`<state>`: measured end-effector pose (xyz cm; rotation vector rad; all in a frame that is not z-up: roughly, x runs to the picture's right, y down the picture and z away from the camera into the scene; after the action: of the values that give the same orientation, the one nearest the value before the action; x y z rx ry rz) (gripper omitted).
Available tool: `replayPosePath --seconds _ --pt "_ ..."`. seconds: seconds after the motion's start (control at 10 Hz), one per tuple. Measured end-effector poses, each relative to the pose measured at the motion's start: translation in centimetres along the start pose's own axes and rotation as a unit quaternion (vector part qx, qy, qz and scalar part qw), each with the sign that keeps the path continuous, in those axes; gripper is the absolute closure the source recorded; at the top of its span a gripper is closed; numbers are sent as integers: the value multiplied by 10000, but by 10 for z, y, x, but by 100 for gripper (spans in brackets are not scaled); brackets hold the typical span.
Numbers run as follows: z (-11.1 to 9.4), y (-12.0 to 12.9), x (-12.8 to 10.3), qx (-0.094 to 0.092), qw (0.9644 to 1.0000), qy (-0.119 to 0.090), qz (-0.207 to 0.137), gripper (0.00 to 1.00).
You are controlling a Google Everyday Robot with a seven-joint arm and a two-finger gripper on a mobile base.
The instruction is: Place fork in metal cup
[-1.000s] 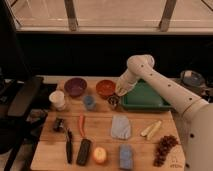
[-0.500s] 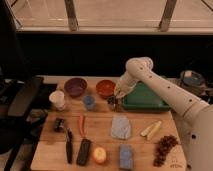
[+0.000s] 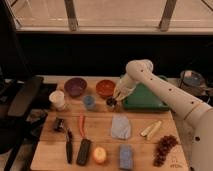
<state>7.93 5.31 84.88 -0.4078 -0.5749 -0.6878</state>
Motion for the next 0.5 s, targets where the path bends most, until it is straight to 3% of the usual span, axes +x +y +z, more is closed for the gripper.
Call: replayPosePath --seconds 0.3,0.5 --pt "4 -1 -2 14 10000 -18 -6 20" --pt "-6 -6 -5 94 9999 84 -41 20"
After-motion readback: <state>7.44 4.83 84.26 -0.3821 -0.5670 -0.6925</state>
